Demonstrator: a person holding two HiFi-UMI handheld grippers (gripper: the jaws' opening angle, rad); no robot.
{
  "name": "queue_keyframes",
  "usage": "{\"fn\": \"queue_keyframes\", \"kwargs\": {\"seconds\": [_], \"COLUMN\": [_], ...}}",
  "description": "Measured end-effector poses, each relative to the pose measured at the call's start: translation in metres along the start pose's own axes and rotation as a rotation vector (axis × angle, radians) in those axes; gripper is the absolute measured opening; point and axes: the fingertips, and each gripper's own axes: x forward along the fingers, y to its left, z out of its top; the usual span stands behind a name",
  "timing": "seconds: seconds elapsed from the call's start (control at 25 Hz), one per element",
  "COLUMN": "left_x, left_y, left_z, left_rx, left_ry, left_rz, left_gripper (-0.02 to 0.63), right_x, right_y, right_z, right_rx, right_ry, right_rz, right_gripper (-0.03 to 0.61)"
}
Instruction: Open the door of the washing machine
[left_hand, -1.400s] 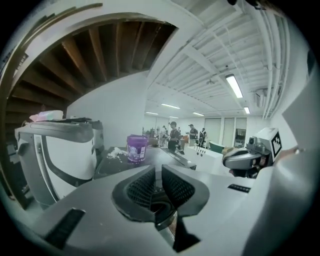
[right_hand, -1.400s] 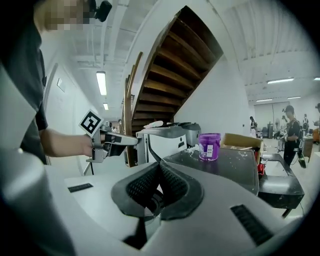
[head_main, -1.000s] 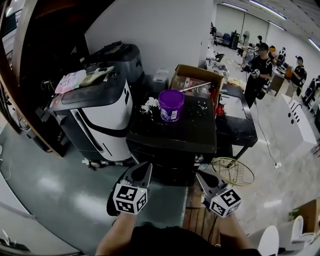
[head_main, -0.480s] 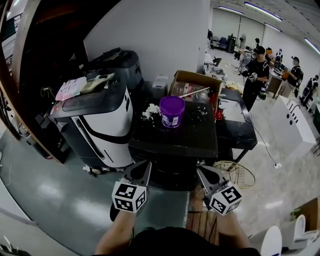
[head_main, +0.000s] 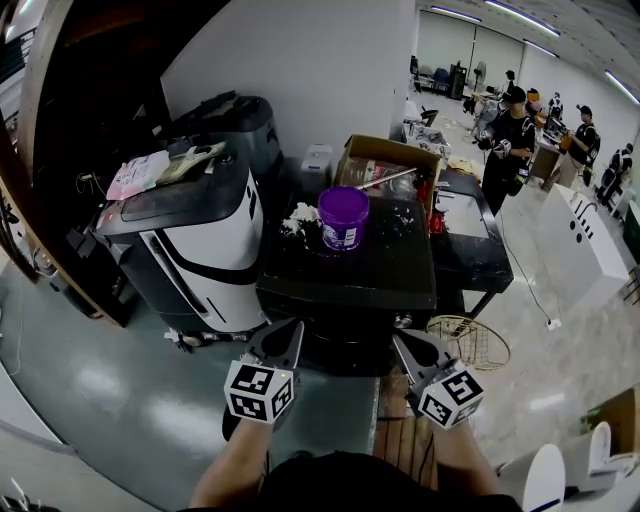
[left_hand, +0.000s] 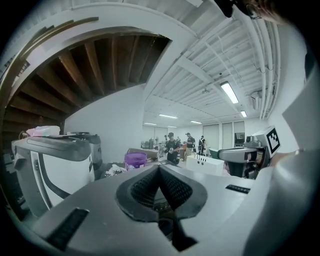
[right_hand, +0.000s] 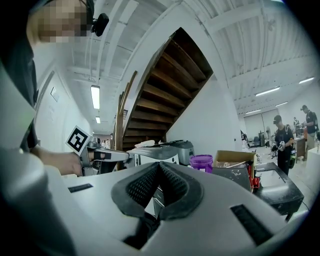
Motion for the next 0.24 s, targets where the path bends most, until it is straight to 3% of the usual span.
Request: {"fn": "queue_keyframes", "kwargs": {"seconds": [0.24], "left_x": [-0.0035], "left_y": [0.0015], "left_z": [-0.0076], "left_rx": [-0.023], "left_ry": [0.006], "left_rz": [-0.002], "left_gripper": [0.018], "right_x": [-0.0016], "right_y": [0.0035], "right_z": [-0.0013], "right_rx": [-0.001], "right_ry": [-0.004], "right_rz": [0.005], "right_gripper": [0.015]}}
